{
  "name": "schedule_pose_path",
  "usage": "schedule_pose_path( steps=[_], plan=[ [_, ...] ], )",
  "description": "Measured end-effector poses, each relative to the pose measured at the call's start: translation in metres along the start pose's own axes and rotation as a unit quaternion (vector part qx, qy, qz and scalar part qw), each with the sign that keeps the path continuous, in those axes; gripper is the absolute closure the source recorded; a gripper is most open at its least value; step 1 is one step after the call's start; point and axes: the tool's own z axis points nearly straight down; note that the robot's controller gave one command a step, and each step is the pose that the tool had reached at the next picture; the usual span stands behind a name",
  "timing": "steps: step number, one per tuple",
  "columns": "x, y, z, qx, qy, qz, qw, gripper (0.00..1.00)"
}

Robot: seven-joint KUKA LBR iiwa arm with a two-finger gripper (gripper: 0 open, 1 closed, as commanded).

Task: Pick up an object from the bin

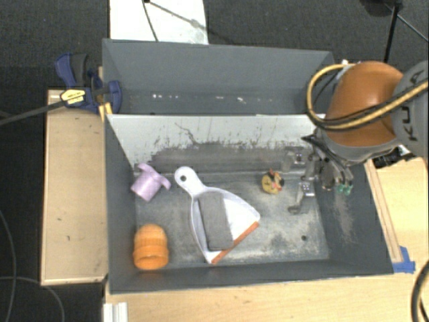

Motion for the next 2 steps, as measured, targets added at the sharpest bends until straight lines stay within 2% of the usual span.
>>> schedule_pose_path(
  steps=[1, 2],
  plan=[
    [-0.006, 0.015, 0.039, 0.0, -0.0035, -0.032, 0.9995, 0.0],
    [-0.023, 0.058, 0.101, -0.001, -0.0012, -0.061, 0.9982, 1.0]
  ],
)
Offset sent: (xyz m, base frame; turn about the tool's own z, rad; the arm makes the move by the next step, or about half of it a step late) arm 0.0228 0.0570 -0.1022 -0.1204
